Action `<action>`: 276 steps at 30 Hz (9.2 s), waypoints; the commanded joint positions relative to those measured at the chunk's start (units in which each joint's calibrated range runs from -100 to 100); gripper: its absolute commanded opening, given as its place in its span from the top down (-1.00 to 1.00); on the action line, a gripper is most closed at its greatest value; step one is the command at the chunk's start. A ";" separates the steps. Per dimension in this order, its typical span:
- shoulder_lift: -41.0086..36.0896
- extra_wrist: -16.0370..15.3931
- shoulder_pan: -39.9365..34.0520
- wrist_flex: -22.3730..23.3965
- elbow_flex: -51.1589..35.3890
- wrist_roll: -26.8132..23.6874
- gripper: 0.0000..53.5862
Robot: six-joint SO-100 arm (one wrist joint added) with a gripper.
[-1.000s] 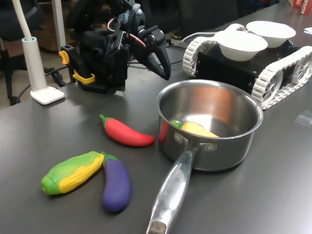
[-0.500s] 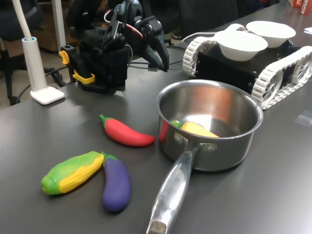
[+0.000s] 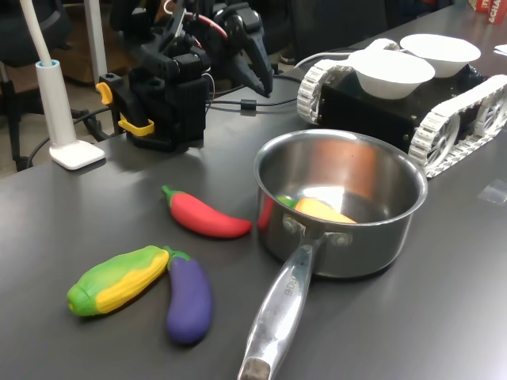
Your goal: Pick up the chilli and place them in the pan
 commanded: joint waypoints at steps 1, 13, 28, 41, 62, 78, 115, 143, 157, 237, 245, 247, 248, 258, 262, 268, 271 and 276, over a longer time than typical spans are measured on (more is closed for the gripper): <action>6.70 0.56 1.07 1.44 -10.52 0.29 1.00; 19.52 0.56 7.61 1.87 -24.52 1.42 1.00; 29.05 0.48 16.32 1.87 -36.51 3.13 0.97; 37.91 -7.09 31.58 1.87 -44.69 7.37 0.82; 45.08 -13.05 44.42 1.87 -44.51 20.85 0.27; 45.16 -14.14 50.84 1.87 -37.33 36.39 -0.10; 41.54 -1.46 54.97 -9.90 -9.52 50.45 -0.32; 42.97 4.17 49.92 -25.59 8.29 51.18 -0.30; 42.97 8.71 47.06 -31.65 14.74 51.18 -0.26; 28.04 -1.62 38.23 -22.86 -5.80 17.24 1.00; 26.10 -1.62 37.77 -22.01 -9.16 13.53 1.00; 25.51 -1.54 37.42 -21.84 -9.98 13.33 1.00; 25.17 -1.54 37.31 -21.84 -10.43 12.75 1.00; 20.19 -1.54 32.49 -21.93 -13.61 6.30 1.00; 19.01 -1.54 29.05 -21.84 -14.43 3.22 1.00; 17.41 -1.54 23.66 -22.69 -16.43 0.63 1.00; 17.58 -1.46 21.48 -22.78 -18.52 -1.17 1.00; 18.93 -1.54 15.06 -22.86 -20.61 -2.88 1.00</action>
